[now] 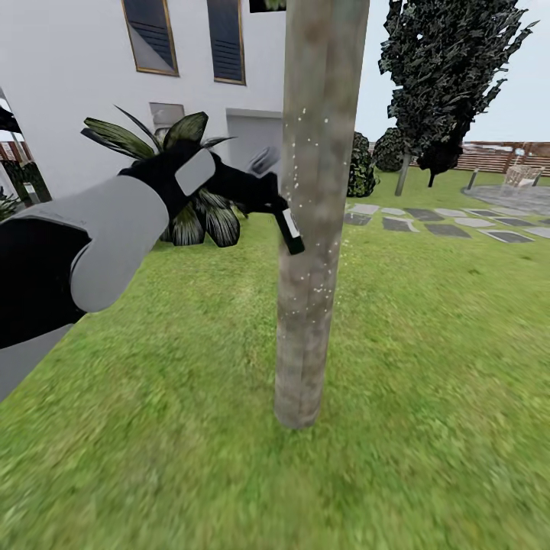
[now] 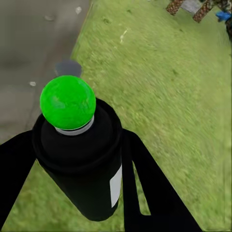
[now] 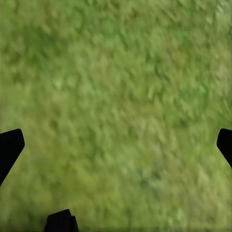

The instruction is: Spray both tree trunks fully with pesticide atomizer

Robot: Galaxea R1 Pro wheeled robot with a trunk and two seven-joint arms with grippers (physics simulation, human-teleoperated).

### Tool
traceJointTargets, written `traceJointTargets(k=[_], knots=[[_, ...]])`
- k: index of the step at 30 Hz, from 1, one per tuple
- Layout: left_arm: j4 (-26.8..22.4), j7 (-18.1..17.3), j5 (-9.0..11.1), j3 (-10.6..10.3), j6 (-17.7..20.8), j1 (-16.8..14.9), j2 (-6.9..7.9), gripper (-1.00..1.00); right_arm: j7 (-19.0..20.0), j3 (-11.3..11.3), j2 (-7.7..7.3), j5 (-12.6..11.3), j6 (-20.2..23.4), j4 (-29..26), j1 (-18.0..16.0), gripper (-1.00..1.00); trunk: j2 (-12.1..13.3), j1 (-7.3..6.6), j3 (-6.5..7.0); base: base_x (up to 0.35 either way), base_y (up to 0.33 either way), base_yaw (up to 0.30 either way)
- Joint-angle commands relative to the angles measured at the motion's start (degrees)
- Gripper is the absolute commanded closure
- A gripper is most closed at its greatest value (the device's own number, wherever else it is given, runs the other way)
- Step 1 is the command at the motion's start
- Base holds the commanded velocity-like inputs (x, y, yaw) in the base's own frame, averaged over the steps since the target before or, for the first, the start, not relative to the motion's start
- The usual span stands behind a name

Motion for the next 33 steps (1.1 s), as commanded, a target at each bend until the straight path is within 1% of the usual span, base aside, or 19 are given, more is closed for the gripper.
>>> traceJointTargets(k=[1,4,8,10,12,13,14,16,18,19,20,21,22,24,28,30,31,32,33], knots=[[0.2,-1.7,0.1,-0.6,-0.1,0.0,0.00,1.00,0.2,-0.4,-0.01,-0.3,-0.5,0.2,-0.1,-1.00,0.0,0.00,-0.06,0.000,0.000,0.000],[0.4,-3.7,0.1,-0.6,-0.3,0.0,0.00,1.00,0.2,-0.4,-0.01,-0.3,-0.5,0.2,-0.1,-1.00,0.0,0.00,-0.06,0.000,0.000,0.000],[0.5,-3.6,-0.3,-0.7,-0.7,0.1,0.00,1.00,0.2,-0.4,-0.01,-0.3,-0.5,0.2,-0.1,-1.00,0.0,0.00,-0.06,0.000,0.000,0.000],[1.1,-2.2,-2.9,-0.8,-3.6,1.0,0.00,1.00,0.2,-0.4,-0.01,-0.3,-0.5,0.2,-0.1,-1.00,0.0,0.00,-0.06,0.000,0.000,0.000],[2.0,-1.1,-6.9,-0.9,-8.6,2.6,0.00,1.00,0.2,-0.4,-0.01,-0.3,-0.5,0.2,-0.1,-1.00,0.0,0.00,-0.06,0.000,0.000,0.000],[2.2,-0.9,-8.5,-0.9,-10.2,3.7,0.00,1.00,0.2,-0.4,-0.01,-0.3,-0.5,0.2,-0.1,-1.00,0.0,0.00,-0.06,0.000,0.000,0.000],[2.4,-0.7,-9.9,-0.9,-11.7,5.7,0.00,1.00,0.2,-0.4,-0.01,-0.3,-0.5,0.2,-0.1,-1.00,0.0,0.00,-0.06,0.000,0.000,0.000],[2.5,-0.6,-10.9,-0.9,-13.7,8.8,0.00,1.00,0.2,-0.4,-0.01,-0.3,-0.5,0.2,-0.1,-1.00,0.0,0.00,-0.06,0.000,0.000,0.000],[2.6,-0.6,-11.5,-0.9,-17.9,12.3,0.00,1.00,0.2,-0.4,-0.01,-0.3,-0.5,0.2,-0.1,-1.00,0.0,0.00,-0.06,0.000,0.000,0.000],[2.6,-0.6,-13.5,-0.9,-21.0,15.8,0.00,1.00,0.2,-0.4,-0.01,-0.3,-0.5,0.2,-0.1,-1.00,0.0,0.00,-0.06,0.000,0.000,0.000],[2.6,-0.6,-15.0,-0.9,-22.1,17.6,0.00,1.00,0.2,-0.4,-0.01,-0.3,-0.5,0.2,-0.1,-1.00,0.0,0.00,-0.06,0.000,0.000,0.000],[2.6,-0.6,-17.3,-0.9,-24.5,20.4,0.00,1.00,0.2,-0.4,-0.01,-0.3,-0.5,0.2,-0.1,-1.00,0.0,0.00,-0.06,0.000,0.000,0.000],[2.6,-0.6,-18.5,-0.8,-26.6,22.3,0.00,1.00,0.2,-0.4,-0.01,-0.3,-0.5,0.2,-0.1,-1.00,0.0,0.00,-0.06,0.000,0.000,0.000],[2.6,-0.5,-19.9,-0.8,-31.6,26.6,0.00,1.00,0.2,-0.4,-0.01,-0.3,-0.5,0.2,-0.1,-1.00,0.0,0.00,-0.06,0.000,0.000,0.000],[2.6,-0.5,-20.5,-0.7,-35.0,31.5,0.00,1.00,0.2,-0.4,-0.05,-0.3,-0.5,0.2,-0.1,-1.00,0.0,0.00,-0.06,0.000,0.000,0.000],[2.7,-0.5,-20.6,-0.6,-42.4,36.4,0.00,1.00,0.2,-0.4,-0.05,-0.3,-0.5,0.2,-0.1,-1.00,0.0,0.00,-0.06,0.000,0.000,0.000],[2.7,-0.5,-20.7,-0.6,-44.0,38.5,0.00,1.00,0.2,-0.4,-0.03,-0.3,-0.5,0.2,-0.1,-1.00,0.0,0.00,-0.06,0.000,0.000,0.000],[2.7,-0.4,-20.7,-0.6,-44.5,39.6,0.00,1.00,0.2,-0.4,-0.05,-0.3,-0.5,0.2,-0.1,-1.00,0.0,0.00,-0.06,0.000,0.000,0.000],[2.7,-0.4,-20.7,-0.6,-45.4,41.6,0.00,1.00,0.2,-0.4,-0.03,-0.3,-0.5,0.2,-0.1,-1.00,0.0,0.00,-0.06,0.000,0.000,0.000]])
